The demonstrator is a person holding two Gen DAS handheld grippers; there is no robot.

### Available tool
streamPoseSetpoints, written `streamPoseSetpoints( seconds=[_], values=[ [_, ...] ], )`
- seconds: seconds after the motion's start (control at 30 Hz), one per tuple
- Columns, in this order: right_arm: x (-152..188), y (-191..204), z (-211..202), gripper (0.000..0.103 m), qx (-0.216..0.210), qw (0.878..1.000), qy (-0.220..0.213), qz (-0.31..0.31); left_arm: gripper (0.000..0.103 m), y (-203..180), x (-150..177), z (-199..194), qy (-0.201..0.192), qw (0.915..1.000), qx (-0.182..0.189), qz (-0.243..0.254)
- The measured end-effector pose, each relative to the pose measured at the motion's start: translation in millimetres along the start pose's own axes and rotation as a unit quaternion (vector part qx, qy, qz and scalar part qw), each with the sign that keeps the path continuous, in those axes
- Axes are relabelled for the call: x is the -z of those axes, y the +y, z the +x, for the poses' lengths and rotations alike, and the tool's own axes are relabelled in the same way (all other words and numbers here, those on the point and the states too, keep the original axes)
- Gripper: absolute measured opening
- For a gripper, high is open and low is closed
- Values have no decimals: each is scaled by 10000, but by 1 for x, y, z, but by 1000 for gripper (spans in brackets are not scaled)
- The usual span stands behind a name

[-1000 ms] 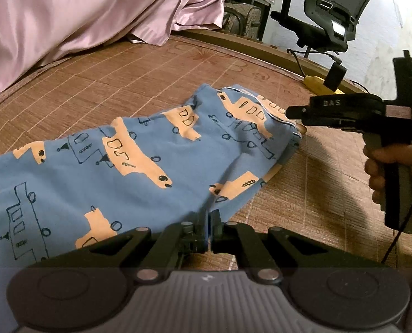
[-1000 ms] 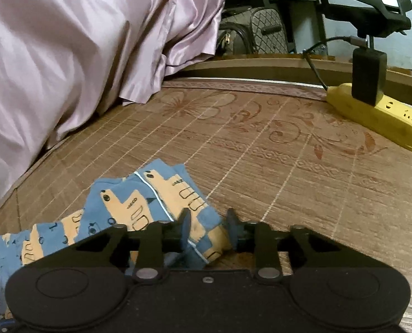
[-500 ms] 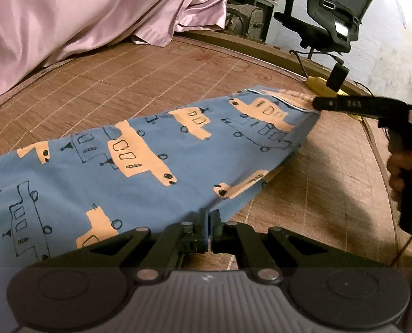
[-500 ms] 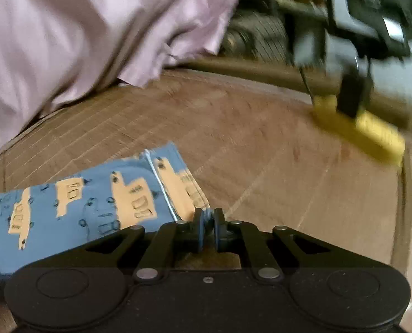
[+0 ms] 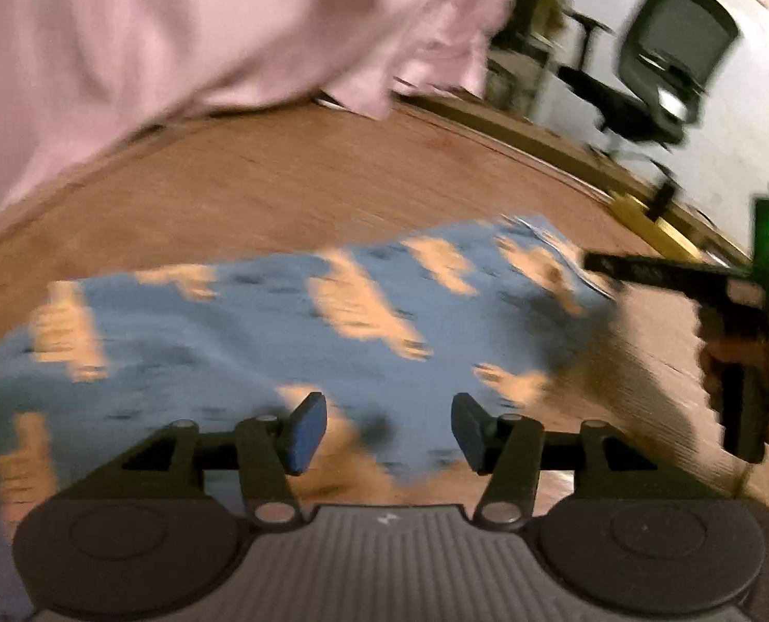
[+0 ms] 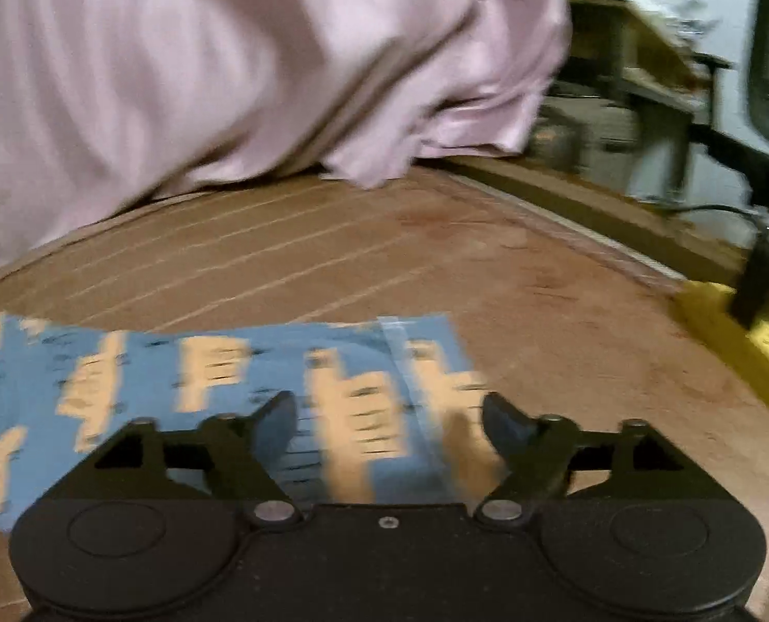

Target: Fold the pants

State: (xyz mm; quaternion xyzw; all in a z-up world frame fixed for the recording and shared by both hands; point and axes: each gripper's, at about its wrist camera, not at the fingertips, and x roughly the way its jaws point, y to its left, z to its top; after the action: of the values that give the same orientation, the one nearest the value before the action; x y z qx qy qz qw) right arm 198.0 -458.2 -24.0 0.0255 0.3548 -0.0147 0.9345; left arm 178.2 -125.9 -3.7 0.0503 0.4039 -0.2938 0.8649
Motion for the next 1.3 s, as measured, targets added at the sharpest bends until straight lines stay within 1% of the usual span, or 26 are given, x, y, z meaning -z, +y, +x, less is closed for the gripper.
streamPoseSetpoints(
  seconds=[0.07,0.1,0.17,0.23,0.3,0.37,0.4,0.47,0.5,0.53,0.57,0.6,0.67,0.77,0.87,0.93,1.03,1.1,1.17,1.23,1.3],
  values=[
    [1,12,-1,92,-316,9994,33,-132,62,27,0,-8,-21,9989,-434,-181],
    [1,18,0,92,-447,9987,75,-243,64,43,1,-11,-21,9970,-701,-328],
    [4,31,3,93,-625,9964,242,-519,64,75,6,-15,-4,9920,-1076,-659],
    [7,42,7,93,-702,9940,420,-728,64,105,15,-22,0,9866,-1320,-959],
    [10,50,13,95,-777,9916,623,-828,65,132,29,-27,82,9803,-1525,-1252],
    [13,56,17,101,-798,9901,811,-822,65,154,46,-36,157,9747,-1668,-1481],
    [14,58,18,102,-836,9898,845,-790,65,162,55,-44,17,9754,-1650,-1463],
    [14,66,19,103,-935,9879,866,-885,66,169,68,-56,-4,9777,-1644,-1306],
    [15,71,19,103,-933,9870,876,-972,72,168,70,-59,31,9772,-1748,-1206],
    [15,75,19,103,-965,9864,877,-996,78,168,75,-61,138,9741,-1965,-1107],
    [15,77,18,103,-985,9862,901,-984,82,169,80,-62,200,9722,-2089,-1037],
    [15,81,18,103,-973,9858,937,-999,82,171,85,-67,108,9743,-2017,-999],
    [14,86,17,103,-979,9846,1040,-1006,82,177,91,-73,81,9762,-1934,-980],
    [13,93,16,102,-874,9844,1168,-984,82,179,92,-77,220,9763,-1930,-959],
    [16,91,12,102,-866,9851,1161,-930,82,182,87,-75,423,9755,-1922,-988],
    [18,87,8,102,-929,9846,1203,-862,83,185,86,-75,564,9744,-1924,-1021],
    [21,87,1,102,-1073,9820,1251,-918,83,185,96,-82,631,9749,-1912,-949],
    [23,89,-2,100,-1120,9823,1161,-950,83,181,104,-90,637,9754,-1937,-843],
    [23,92,-6,99,-1185,9825,1007,-1029,82,179,109,-97,727,9765,-1875,-776],
    [20,98,-10,99,-1167,9848,686,-1091,82,176,110,-105,887,9769,-1825,-677],
    [12,109,-10,102,-1247,9849,408,-1126,82,175,105,-112,929,9767,-1807,-688]
  ],
)
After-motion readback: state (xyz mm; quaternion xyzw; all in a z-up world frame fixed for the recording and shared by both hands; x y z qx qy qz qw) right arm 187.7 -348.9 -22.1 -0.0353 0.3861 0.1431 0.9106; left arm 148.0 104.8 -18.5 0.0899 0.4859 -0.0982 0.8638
